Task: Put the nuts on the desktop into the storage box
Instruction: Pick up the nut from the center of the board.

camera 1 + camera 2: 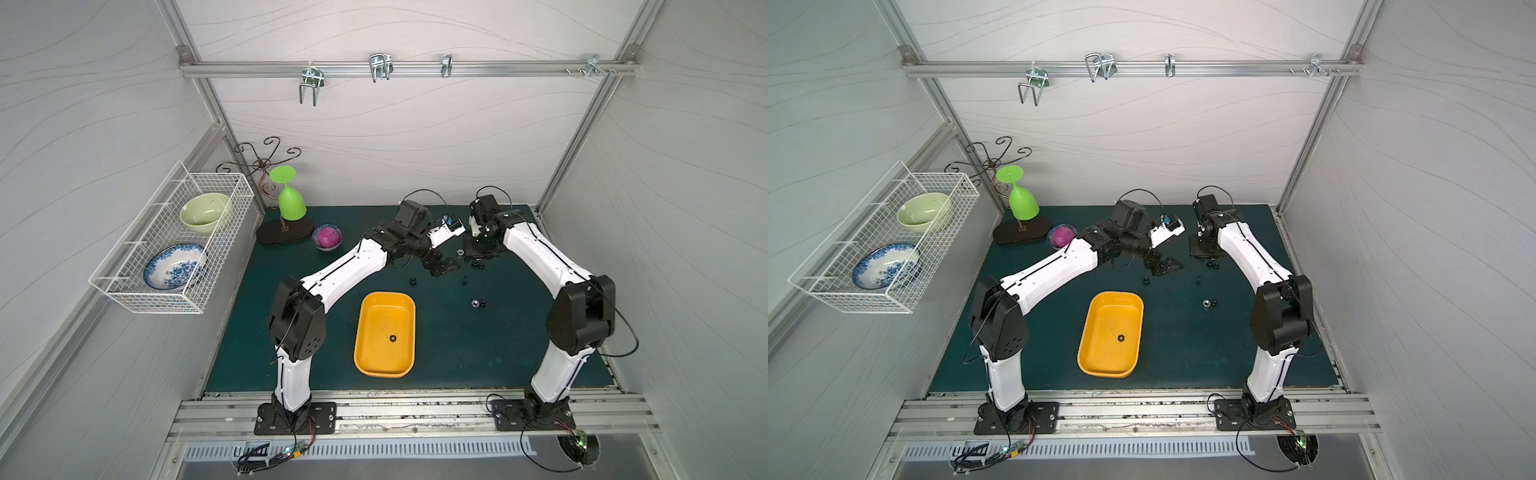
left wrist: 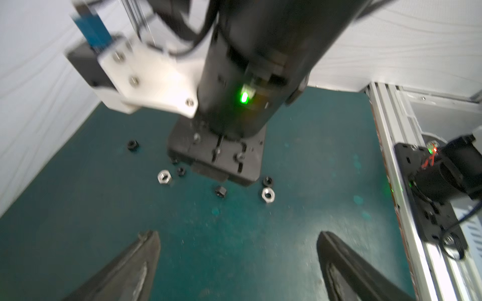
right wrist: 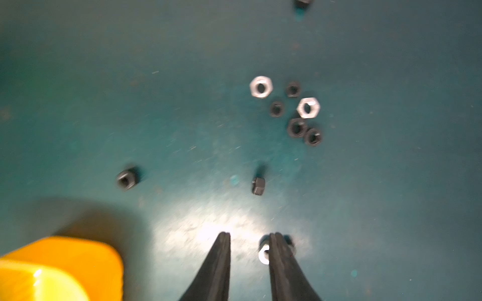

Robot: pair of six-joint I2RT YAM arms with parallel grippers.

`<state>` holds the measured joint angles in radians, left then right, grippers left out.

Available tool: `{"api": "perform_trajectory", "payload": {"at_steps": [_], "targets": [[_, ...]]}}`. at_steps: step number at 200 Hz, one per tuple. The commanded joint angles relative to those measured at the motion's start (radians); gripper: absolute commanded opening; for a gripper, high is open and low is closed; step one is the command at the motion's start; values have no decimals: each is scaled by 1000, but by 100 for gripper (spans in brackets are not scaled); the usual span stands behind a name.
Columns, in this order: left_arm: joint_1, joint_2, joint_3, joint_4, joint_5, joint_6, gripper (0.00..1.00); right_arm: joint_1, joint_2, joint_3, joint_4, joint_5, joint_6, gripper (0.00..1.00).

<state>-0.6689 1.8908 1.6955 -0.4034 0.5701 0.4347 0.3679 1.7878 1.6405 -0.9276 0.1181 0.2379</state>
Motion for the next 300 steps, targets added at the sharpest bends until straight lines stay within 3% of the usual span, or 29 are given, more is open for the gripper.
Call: {"api": "perform_trajectory", "payload": {"at_steps": [1,20,79,157,189,228,300], "targets": [[32,-77,-45,-14,47,35,99,11,-51,21,-64,-40,8,29],[63,-115,-97,-17,62,39,99,10,-59,-3,-61,-54,12,30],[91,-192,-291,26,56,97,99,32,-13,-205,113,-195,24,50],[200,-242,-473,166,66,62,99,210,206,-127,164,-202,52,65],[235,-277,-536,180,73,73,99,251,257,-113,203,-255,85,65],[282,-306,-580,190,79,73,99,273,314,-66,202,-234,98,64],[298,-315,-602,221,102,62,99,281,393,-3,137,-92,67,56]]}}
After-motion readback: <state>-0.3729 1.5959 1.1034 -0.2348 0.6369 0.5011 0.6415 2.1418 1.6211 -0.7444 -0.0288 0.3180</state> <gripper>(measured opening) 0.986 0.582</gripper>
